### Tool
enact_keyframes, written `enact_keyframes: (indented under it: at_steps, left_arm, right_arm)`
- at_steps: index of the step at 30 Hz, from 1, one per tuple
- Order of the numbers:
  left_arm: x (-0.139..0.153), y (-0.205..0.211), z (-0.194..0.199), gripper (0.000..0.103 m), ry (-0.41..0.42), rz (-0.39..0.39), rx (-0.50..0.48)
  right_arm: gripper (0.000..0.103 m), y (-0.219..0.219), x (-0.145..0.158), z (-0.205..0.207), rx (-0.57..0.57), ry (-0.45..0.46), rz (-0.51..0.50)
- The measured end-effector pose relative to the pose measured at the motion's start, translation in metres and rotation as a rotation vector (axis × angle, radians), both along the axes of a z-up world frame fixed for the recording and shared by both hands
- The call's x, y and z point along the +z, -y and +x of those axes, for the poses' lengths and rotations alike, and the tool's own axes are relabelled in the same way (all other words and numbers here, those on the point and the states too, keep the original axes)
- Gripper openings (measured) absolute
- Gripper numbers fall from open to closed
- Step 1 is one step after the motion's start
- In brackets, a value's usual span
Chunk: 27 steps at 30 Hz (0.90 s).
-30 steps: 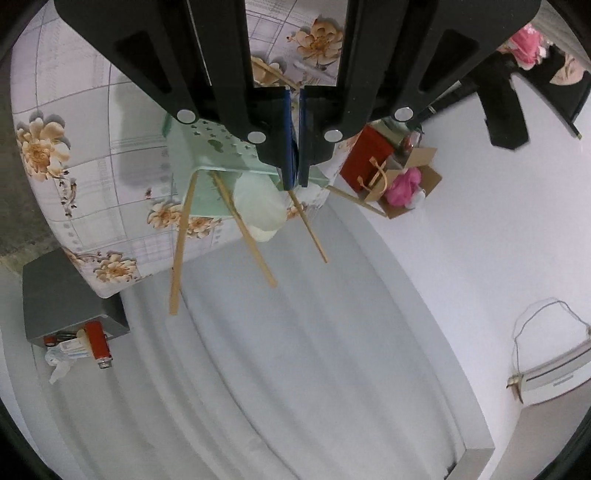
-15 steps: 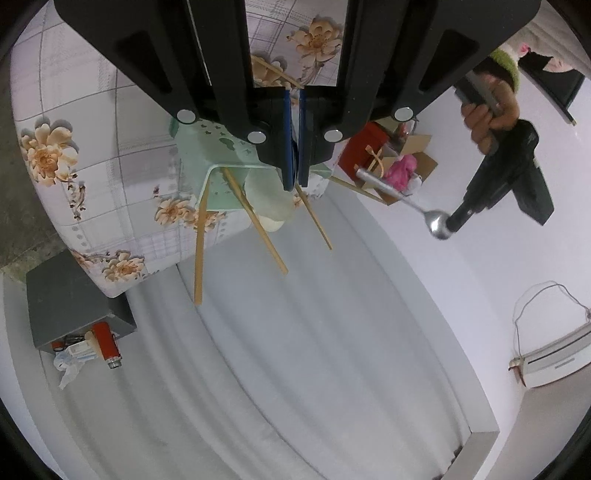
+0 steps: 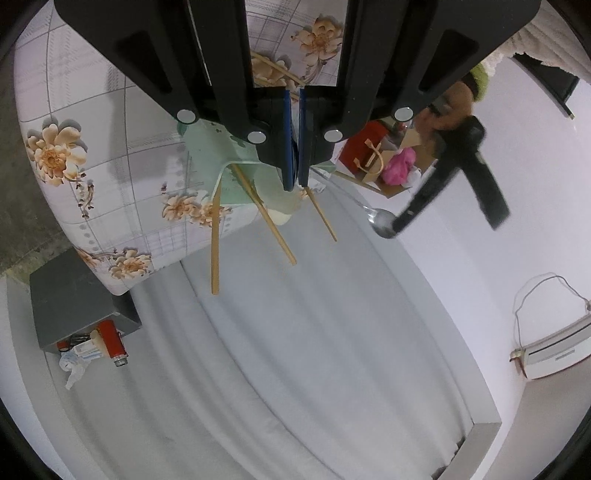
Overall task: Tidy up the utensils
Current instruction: 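Lower the left tool's spoon into the caddy and open the left tool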
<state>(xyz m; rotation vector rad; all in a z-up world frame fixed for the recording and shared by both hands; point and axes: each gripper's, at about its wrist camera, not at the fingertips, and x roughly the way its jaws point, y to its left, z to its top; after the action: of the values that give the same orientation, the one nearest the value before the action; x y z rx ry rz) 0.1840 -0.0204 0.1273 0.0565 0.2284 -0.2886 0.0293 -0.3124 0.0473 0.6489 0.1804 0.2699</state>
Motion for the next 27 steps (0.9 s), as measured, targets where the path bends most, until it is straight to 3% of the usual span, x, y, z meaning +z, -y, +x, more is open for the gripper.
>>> enact_keyframes:
  at_steps: [10, 16, 27]
  left_arm:
    - [-0.042, 0.012, 0.023, 0.001, -0.128, 0.016, -0.029]
    - [-0.053, 0.002, 0.026, 0.002, -0.178, -0.045, -0.046]
    - [-0.045, -0.014, -0.01, 0.023, -0.181, -0.15, -0.075]
  right_arm:
    - [0.003, 0.001, -0.001, -0.005, 0.0, 0.006, 0.006]
    - [0.003, 0.002, -0.001, -0.007, -0.008, 0.007, 0.009]
    - [0.003, 0.007, 0.007, -0.009, 0.005, 0.031, 0.03]
